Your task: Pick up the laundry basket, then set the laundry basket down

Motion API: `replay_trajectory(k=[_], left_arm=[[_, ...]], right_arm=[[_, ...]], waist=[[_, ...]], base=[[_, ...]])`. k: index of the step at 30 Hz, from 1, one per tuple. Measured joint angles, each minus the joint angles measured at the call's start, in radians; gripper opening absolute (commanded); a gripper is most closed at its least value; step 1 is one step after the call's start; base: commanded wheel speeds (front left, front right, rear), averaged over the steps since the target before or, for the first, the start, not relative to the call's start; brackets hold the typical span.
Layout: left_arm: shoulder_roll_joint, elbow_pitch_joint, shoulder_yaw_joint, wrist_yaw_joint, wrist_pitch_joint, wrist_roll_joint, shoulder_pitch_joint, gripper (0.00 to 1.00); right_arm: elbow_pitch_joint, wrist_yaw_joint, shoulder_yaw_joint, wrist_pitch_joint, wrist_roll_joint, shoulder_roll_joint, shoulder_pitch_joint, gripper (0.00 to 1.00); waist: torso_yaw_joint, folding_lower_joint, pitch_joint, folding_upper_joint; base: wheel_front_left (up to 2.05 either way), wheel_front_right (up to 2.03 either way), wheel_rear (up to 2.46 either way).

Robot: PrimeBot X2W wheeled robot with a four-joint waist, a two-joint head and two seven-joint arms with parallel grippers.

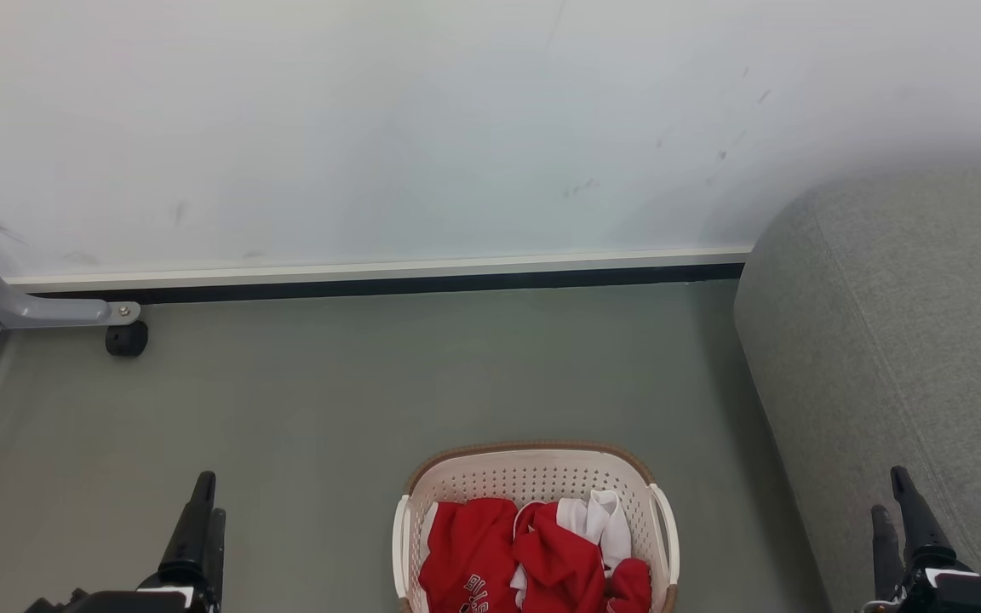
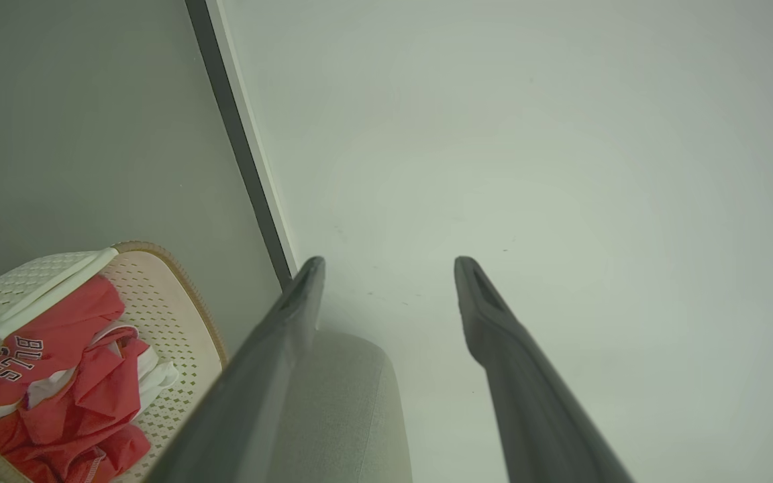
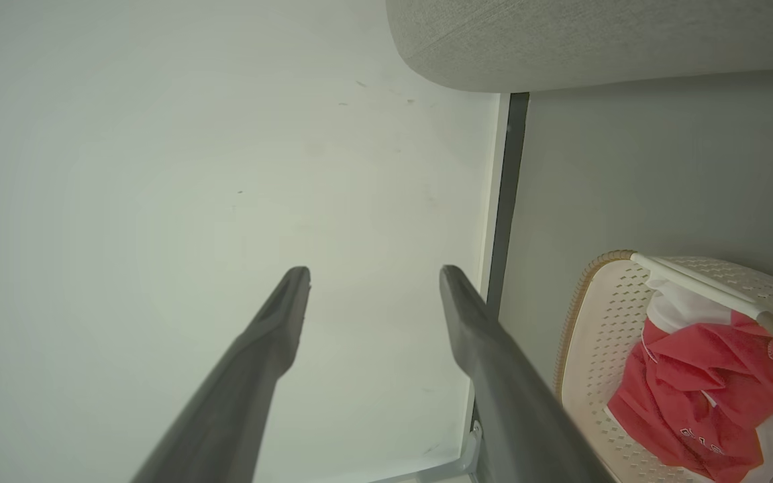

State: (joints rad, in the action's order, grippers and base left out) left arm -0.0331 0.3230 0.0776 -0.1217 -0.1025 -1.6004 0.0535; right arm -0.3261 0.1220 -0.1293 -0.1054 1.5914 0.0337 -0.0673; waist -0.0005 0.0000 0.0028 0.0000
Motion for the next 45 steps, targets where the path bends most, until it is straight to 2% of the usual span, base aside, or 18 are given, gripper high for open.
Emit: replay_trajectory(k=[12, 19, 24, 27, 37, 45], left_arm=[[0.0, 0.01, -0.033, 0.0, 0.044, 0.006, 0.012, 1.0], [-0.017, 0.016, -0.071, 0.0, 0.079, 0.08, 0.031, 1.0], [-0.032, 0.018, -0.095, 0.0, 0.097, 0.164, 0.048, 1.0], [-0.033, 0.017, -0.096, 0.017, 0.106, 0.215, 0.05, 1.0], [-0.056, -0.009, -0.136, 0.062, 0.141, 0.398, 0.067, 1.0], [-0.088, -0.035, -0.199, 0.097, 0.175, 0.584, 0.076, 1.0]], right_arm=[[-0.004, 0.0, 0.013, 0.036, -0.043, 0.004, -0.002, 1.0], [-0.008, 0.0, 0.04, 0.073, -0.117, 0.023, -0.006, 1.0], [-0.014, 0.0, 0.062, 0.097, -0.188, 0.042, -0.014, 1.0], [-0.016, -0.001, 0.076, 0.108, -0.236, 0.053, -0.027, 1.0], [-0.014, -0.027, 0.136, 0.143, -0.407, 0.091, -0.047, 1.0], [-0.009, -0.053, 0.203, 0.177, -0.582, 0.127, -0.063, 1.0]], waist=[[-0.001, 0.0, 0.002, 0.0], [-0.001, 0.0, 0.001, 0.0], [0.0, 0.0, 0.0, 0.0], [0.0, 0.0001, -0.002, 0.0], [0.001, 0.0001, -0.005, 0.0], [0.001, 0.0, -0.008, 0.0]], base=[[0.0, 0.0, 0.0], [0.0, 0.0, 0.0], [0.0, 0.0, 0.0], [0.0, 0.0, 0.0], [0.0, 0.0, 0.0], [0.0, 0.0, 0.0]])
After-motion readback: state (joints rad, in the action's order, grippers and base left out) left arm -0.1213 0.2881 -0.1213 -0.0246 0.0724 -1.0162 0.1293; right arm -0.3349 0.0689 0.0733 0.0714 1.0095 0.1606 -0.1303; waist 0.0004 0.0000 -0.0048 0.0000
